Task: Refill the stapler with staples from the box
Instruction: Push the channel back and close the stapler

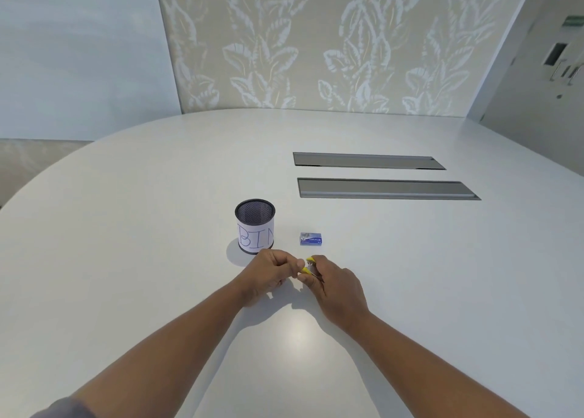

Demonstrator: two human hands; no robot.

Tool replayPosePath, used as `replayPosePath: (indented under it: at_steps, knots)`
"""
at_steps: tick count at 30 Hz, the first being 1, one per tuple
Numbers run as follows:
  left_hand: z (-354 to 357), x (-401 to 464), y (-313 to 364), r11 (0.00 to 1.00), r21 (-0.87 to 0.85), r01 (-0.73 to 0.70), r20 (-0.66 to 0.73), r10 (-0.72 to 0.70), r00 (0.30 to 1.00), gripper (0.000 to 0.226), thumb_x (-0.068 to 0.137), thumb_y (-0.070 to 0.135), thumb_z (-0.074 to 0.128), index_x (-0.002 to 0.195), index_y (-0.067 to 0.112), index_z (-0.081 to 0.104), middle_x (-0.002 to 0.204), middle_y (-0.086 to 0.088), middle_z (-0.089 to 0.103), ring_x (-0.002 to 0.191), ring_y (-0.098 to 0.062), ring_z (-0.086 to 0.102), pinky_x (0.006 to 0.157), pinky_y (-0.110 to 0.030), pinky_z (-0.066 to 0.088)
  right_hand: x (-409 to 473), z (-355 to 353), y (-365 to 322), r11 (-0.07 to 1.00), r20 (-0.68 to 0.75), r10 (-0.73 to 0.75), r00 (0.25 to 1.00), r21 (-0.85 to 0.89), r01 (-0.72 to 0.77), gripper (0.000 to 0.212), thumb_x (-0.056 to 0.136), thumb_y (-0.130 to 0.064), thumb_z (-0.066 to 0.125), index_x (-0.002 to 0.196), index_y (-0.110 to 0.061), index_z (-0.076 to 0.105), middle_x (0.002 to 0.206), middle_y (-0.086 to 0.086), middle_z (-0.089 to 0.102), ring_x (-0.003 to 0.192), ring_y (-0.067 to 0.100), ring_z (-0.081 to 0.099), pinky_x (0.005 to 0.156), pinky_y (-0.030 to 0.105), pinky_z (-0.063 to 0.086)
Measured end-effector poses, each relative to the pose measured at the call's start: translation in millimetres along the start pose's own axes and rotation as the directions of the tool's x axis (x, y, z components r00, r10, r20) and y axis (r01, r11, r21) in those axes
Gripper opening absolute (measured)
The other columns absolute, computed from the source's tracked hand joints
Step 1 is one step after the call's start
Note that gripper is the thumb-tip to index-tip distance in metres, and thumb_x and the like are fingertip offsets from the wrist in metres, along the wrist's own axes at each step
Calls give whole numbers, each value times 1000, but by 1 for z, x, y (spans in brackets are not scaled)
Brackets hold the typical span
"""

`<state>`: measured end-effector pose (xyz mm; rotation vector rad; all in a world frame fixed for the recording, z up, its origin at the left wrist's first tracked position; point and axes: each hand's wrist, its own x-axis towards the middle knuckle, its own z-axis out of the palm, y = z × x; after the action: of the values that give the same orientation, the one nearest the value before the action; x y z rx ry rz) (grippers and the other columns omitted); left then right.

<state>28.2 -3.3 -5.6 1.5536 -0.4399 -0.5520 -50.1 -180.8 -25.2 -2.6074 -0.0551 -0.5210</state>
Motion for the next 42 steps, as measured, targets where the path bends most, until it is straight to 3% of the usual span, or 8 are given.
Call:
replayPosePath:
  at_steps: [5,14,17,22,28,31,35,42]
  knots:
    - [-1,0,-1,1000,19,-6,-7,6,1000,22,92,25,72,72,18,77,54,8,57,49,-9,33,47,-19,30,1,1,2,1000,35,15,999,19,-16,71,88,-84,20,112,-25,52,84,-16,56,76,24,60,61,32,36]
    - [2,-1,0,1000,4,8,-36,-8,999,28,89,41,73,70,21,76,55,9,60,48,-7,39,47,-17,35,2,1,2,996,60,68,996,51,-72,73,87,-86,30,125,-27,48,83,-15,59,76,20,60,64,33,47]
    - [8,-4,6,995,99,33,-10,-32,999,35,83,53,74,69,21,73,59,2,64,48,-13,47,47,-21,40,3,1,1,999,75,29,997,44,-32,54,94,-75,40,118,-28,48,80,-14,58,73,20,58,62,34,42]
    - [12,-5,8,984,172,39,-39,-33,999,29,82,35,79,79,7,73,66,-5,68,52,-17,54,47,-25,42,4,-1,2,986,123,59,991,146,-77,58,93,-56,58,141,-28,44,107,-15,63,91,12,62,78,32,49]
    - [3,-2,4,986,156,53,-177,-25,984,41,80,46,80,71,7,71,54,2,59,47,-8,50,45,-20,41,8,-10,11,956,65,5,998,291,-24,39,90,-26,73,125,-24,56,113,-13,57,100,-3,54,82,21,48]
    - [2,-3,1,974,225,25,-180,16,984,40,70,47,87,89,15,73,71,-8,70,57,-14,63,52,-28,53,10,-12,13,954,52,-30,998,299,13,28,91,-17,72,116,-22,63,108,-9,61,98,0,56,82,20,46]
    - [1,-5,-4,910,415,-9,-155,80,985,80,55,46,93,125,40,56,114,15,61,93,-12,65,74,-19,54,10,-11,19,961,57,-13,998,276,-3,32,92,-14,73,122,-17,66,114,-6,67,104,12,58,93,25,46]
    - [-4,-3,-6,781,621,-57,-64,123,990,54,78,29,83,129,34,64,117,19,63,107,0,58,86,-7,42,10,-10,21,973,91,-42,995,229,20,35,94,-11,68,129,-16,67,119,-4,70,110,16,56,100,32,43]
